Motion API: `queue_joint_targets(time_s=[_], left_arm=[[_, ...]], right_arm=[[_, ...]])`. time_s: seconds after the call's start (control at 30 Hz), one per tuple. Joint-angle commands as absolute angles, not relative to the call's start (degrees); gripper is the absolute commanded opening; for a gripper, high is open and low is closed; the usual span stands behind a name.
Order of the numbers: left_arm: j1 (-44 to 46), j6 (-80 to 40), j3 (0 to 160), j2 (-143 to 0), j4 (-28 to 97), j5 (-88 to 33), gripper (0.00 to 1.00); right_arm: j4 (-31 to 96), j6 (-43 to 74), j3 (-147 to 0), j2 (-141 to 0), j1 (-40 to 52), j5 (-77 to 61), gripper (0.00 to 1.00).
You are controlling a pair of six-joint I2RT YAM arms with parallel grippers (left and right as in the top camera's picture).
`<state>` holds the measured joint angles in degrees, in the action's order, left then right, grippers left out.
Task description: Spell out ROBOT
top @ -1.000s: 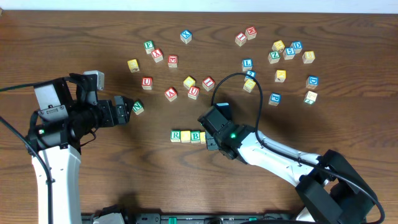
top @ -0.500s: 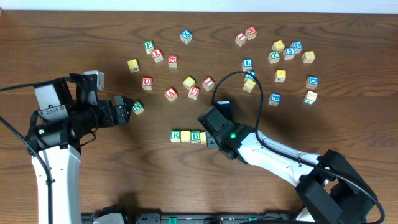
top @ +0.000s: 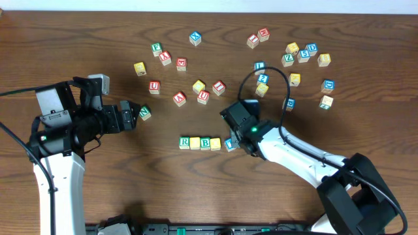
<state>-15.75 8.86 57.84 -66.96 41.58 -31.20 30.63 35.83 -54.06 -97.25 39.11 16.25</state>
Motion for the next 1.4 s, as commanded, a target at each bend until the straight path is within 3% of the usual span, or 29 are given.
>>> queue_joint_targets(time_s=[0.0, 0.37, 1.37], left_arm=[[-16.01, 9.19, 58.89, -66.87, 41.54, -31.48, 0.98], [-16.01, 9.21, 58.89, -66.87, 41.54, -31.48, 0.98], [-16.01, 9.21, 58.89, -66.87, 41.54, -31.48, 0.98]], right_arm=[[33.78, 38.83, -54.70, -97.60, 39.11, 14.26, 0.01], [34.74, 43.31, -54.68, -97.60, 44.99, 10.20, 0.01], [30.30, 42.96, -54.63, -97.62, 45.87, 11.07, 0.01]])
